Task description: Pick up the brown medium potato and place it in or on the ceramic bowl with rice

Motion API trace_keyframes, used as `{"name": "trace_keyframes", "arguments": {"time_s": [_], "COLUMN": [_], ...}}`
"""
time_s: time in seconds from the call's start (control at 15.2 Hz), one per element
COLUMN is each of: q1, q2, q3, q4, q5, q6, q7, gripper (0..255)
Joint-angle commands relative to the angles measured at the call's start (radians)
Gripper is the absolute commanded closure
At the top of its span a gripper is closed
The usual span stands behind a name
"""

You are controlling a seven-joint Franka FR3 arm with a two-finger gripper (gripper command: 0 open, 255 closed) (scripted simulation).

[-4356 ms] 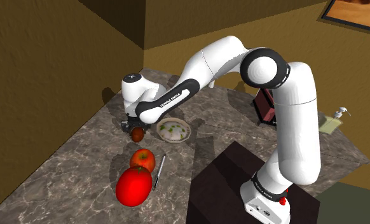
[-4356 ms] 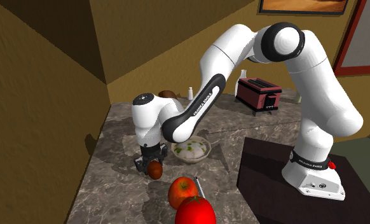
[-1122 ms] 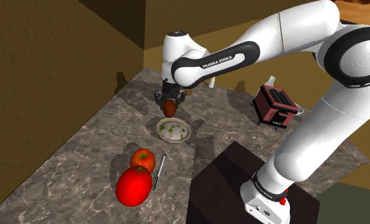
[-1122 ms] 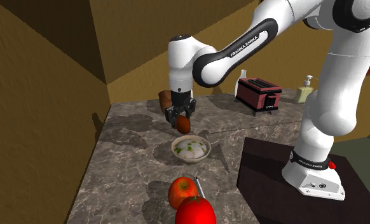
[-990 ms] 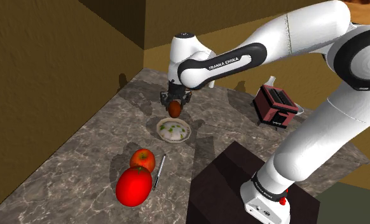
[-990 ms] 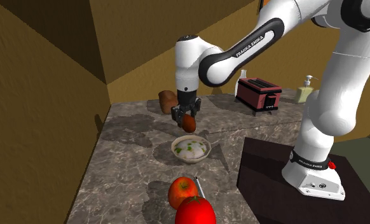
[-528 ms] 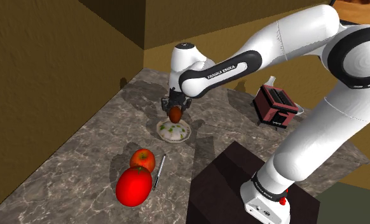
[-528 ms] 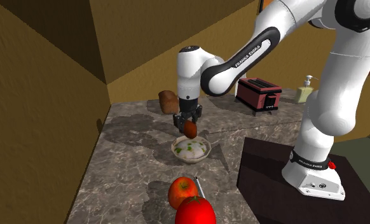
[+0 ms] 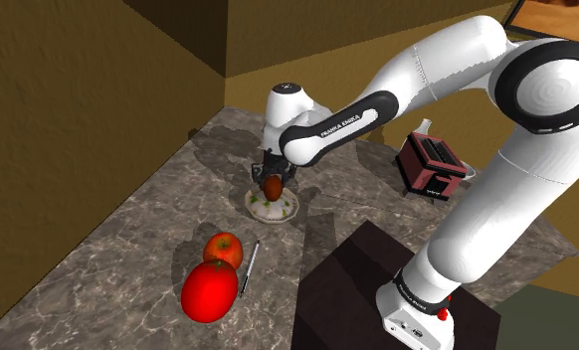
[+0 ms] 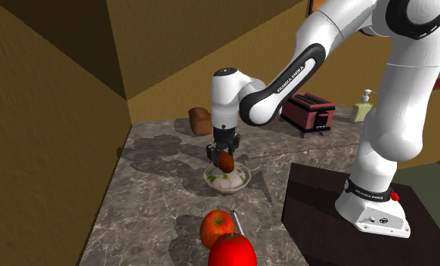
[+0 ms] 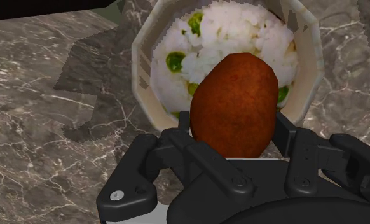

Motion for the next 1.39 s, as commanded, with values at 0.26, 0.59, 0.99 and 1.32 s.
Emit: {"name": "trace_keyframes", "arguments": {"time_s": [0.26,0.59,0.99,1.32], "q1": [0.001,0.001,0.010,0.010], "q2": [0.004,0.004,-0.085,-0.085], "q3": [0.001,0.001,0.010,0.009], "q4": [-0.001,-0.001,0.040,0.040], "q5": [-0.003,-0.003,0.057,0.057], "q6": [0.004,0.004,-0.118,-0.118], "q7": [0.005,0.005,-0.036,-0.036], "gripper": [255,0,0,0]}}
